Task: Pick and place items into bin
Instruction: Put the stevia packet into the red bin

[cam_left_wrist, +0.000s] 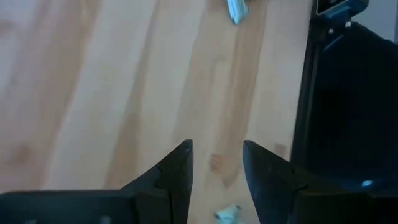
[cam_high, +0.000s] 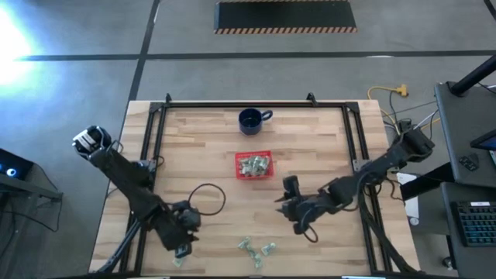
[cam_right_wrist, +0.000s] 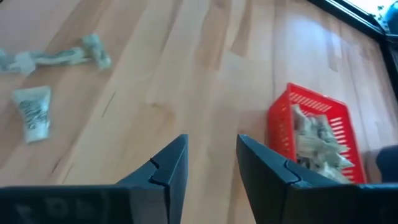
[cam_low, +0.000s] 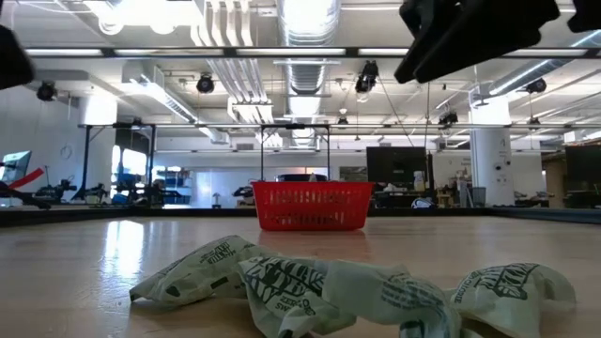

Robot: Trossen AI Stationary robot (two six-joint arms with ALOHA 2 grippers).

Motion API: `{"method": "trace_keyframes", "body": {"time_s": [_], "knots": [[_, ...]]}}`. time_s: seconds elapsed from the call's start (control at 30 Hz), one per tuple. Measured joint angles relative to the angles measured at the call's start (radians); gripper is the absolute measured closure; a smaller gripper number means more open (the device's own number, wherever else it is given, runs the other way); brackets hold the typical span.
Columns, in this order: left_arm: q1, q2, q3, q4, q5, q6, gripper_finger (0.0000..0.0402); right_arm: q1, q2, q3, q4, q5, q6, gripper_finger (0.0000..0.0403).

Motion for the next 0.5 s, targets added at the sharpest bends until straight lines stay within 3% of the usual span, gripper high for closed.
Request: {"method": "trace_keyframes", "body": {"time_s": [0.17,0.5], "knots": [[-0.055,0.081,0.039,-0.001,0.016,-0.139,0.0279,0.026,0.000,-0.008,0.000,0.000,0.026,0.0282],[-0.095,0.285,0.189,-0.045,0.136,-0.231,0.0279,0.063,0.000,-0.008,0.015,-0.007,0.098,0.0287]]}}
